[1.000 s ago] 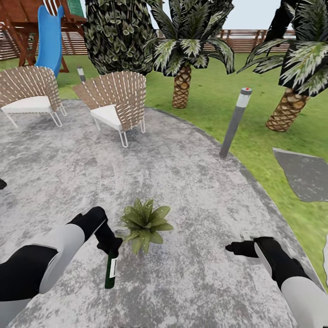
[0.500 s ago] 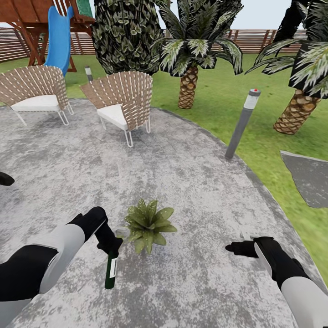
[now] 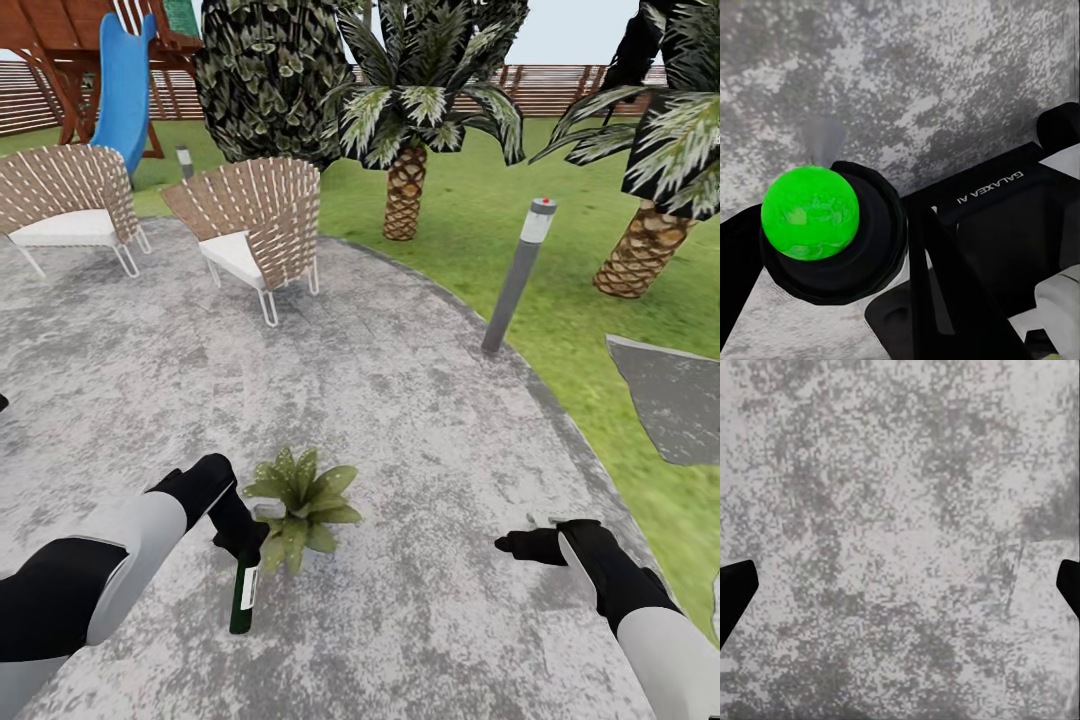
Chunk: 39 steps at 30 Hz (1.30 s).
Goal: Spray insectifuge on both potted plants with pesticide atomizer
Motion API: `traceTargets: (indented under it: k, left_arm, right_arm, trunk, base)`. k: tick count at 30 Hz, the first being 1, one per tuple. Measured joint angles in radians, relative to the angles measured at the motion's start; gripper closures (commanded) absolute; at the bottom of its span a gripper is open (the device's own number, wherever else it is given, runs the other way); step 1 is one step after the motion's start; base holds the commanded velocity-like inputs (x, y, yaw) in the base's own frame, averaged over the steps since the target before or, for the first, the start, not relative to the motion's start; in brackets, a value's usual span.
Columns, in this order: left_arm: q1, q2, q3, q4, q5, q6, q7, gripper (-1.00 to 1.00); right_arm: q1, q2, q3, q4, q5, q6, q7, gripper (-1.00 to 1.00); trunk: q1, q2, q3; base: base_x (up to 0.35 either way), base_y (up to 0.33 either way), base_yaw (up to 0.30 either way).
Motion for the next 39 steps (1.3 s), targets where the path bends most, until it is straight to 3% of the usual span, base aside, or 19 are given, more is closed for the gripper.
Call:
traceTargets:
  k: [7, 18, 22, 25, 39]
  left_arm:
    - [0.0, 0.0, 0.001, 0.0, 0.0, 0.0, 0.0, 1.0]
    - [0.005, 0.008, -0.012, 0.001, -0.005, -0.001, 0.004, 1.0]
    - [0.04, 0.043, -0.014, 0.002, -0.01, -0.003, 0.005, 1.0]
    - [0.042, 0.053, -0.009, 0.002, -0.005, -0.001, 0.004, 1.0]
    - [0.043, 0.047, -0.006, 0.001, -0.004, 0.001, -0.002, 1.0]
  right_arm:
    - [0.0, 0.0, 0.0, 0.0, 0.0, 0.0, -0.001, -1.0]
    - [0.0, 0.0, 0.0, 0.001, 0.001, -0.001, -0.001, -1.0]
    - [0.0, 0.0, 0.0, 0.001, 0.001, -0.001, -0.001, -1.0]
    - [0.0, 0.0, 0.0, 0.001, 0.001, 0.0, -0.001, -1.0]
    - [0.0, 0.001, 0.0, 0.001, 0.001, -0.001, 0.0, -1.0]
  trunk:
    - [0.0, 0.0, 0.0]
    - [0.0, 0.0, 0.0]
    - [0.0, 0.0, 0.0]
    - [0.0, 0.0, 0.0]
    - [0.0, 0.0, -0.001]
  base:
    - [0.0, -0.25, 0.0]
    - [0.0, -0.015, 0.0]
    - [0.0, 0.0, 0.0]
    - [0.0, 0.0, 0.0]
    - [0.0, 0.0, 0.027]
